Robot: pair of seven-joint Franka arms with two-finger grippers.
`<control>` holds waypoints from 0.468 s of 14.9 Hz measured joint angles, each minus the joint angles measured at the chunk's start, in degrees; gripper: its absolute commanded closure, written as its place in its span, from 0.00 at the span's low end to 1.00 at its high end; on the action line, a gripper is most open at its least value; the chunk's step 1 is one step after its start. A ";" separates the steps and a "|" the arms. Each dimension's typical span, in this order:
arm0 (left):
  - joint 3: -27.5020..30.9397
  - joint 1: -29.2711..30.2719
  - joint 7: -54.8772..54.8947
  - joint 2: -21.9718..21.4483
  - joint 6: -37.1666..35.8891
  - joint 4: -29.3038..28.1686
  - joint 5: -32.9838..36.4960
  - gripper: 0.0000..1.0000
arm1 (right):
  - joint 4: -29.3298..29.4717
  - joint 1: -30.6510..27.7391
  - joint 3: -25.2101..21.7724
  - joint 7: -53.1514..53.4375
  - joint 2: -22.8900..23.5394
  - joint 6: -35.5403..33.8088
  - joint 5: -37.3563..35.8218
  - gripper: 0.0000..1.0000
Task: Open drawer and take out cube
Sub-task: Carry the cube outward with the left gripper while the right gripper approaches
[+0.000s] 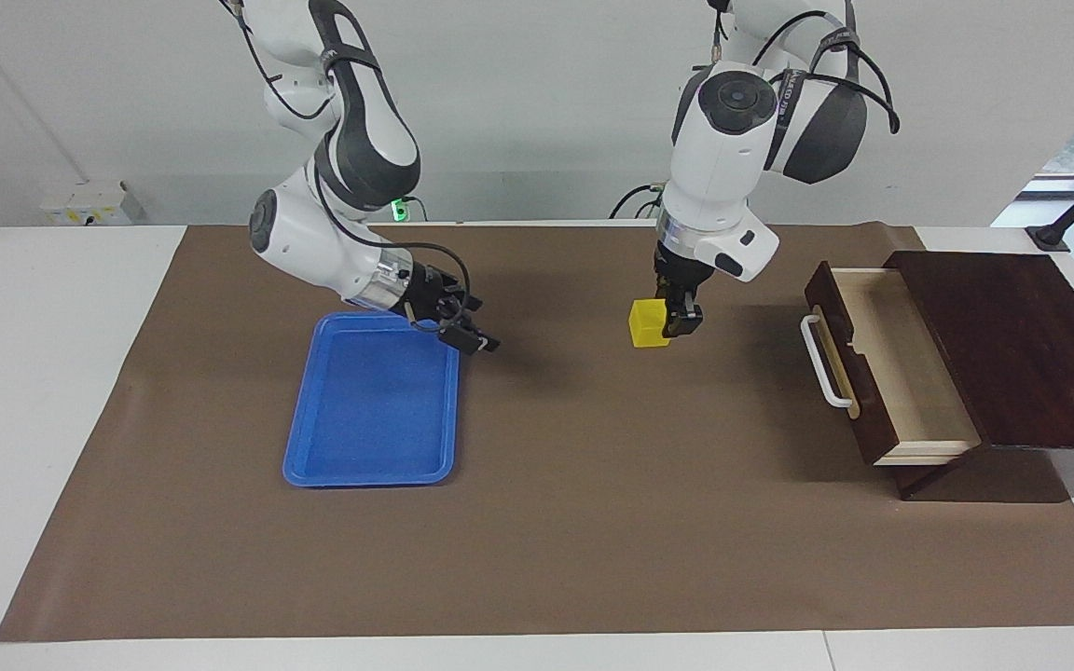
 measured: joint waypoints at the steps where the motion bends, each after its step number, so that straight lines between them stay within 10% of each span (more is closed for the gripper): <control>1: 0.05 0.00 0.00 0.00 0.14 -0.10 0.00 1.00 | 1.25 0.87 0.00 1.90 1.84 0.82 1.27 0.00; 7: 0.17 0.00 0.00 0.00 0.73 -0.76 0.00 1.00 | 11.72 9.51 0.05 13.67 11.61 7.75 4.57 0.00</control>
